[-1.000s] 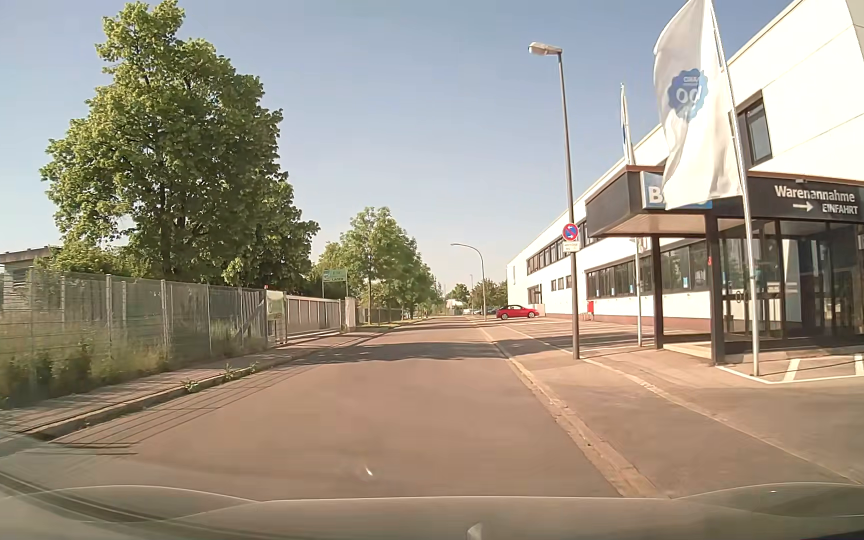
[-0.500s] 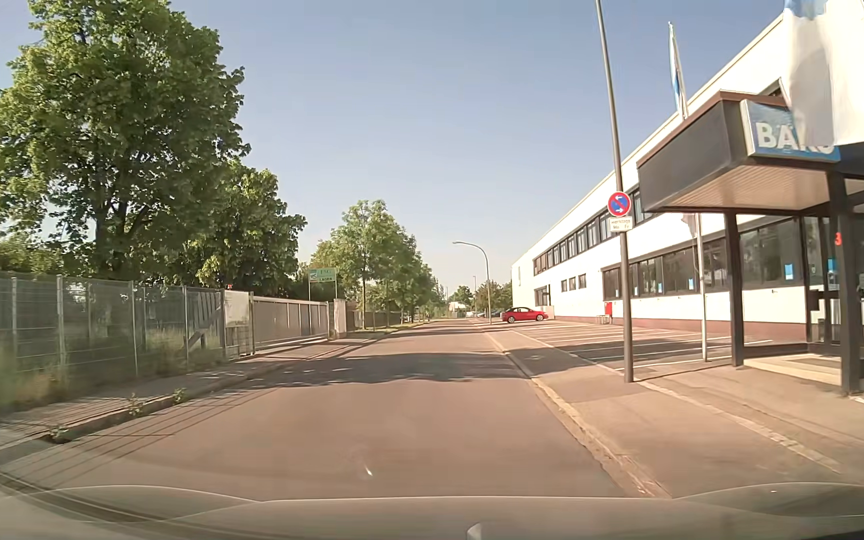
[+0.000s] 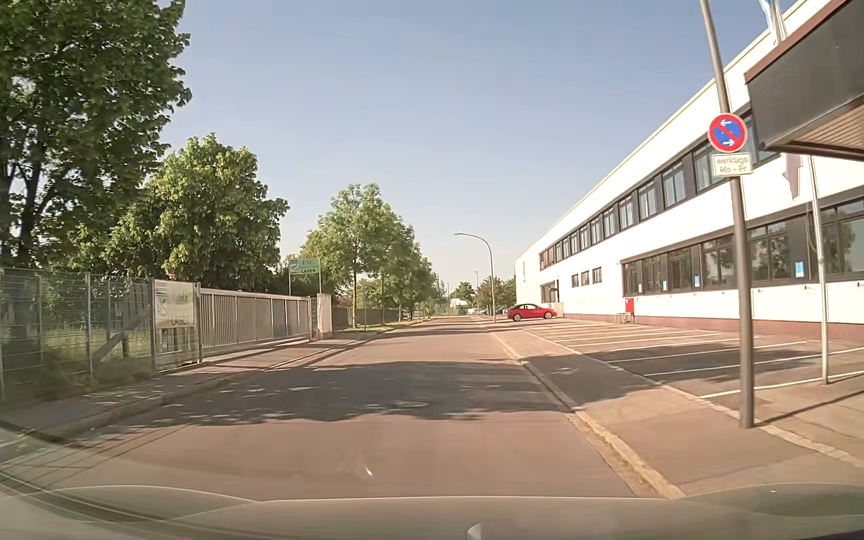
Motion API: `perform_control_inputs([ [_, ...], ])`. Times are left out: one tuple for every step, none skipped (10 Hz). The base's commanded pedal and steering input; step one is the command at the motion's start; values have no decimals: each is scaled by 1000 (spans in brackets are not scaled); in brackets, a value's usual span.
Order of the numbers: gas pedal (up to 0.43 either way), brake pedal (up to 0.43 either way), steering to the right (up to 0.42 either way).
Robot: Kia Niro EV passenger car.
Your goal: Follow the waypoints while adhering to traffic rules and regulations
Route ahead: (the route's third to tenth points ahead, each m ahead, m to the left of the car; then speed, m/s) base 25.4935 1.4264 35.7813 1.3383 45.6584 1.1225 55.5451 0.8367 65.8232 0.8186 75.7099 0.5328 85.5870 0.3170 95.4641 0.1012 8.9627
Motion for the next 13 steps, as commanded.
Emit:
perform_control_inputs([
  [130, 0, -3],
  [130, 0, -3],
  [130, 0, -3],
  [130, 0, -3],
  [130, 0, -3],
  [130, 0, -3],
  [130, 0, -3],
  [138, 0, -3],
  [138, 0, -3],
  [130, 0, -3],
  [130, 0, -3],
  [130, 0, -3],
  [130, 0, -3],
])
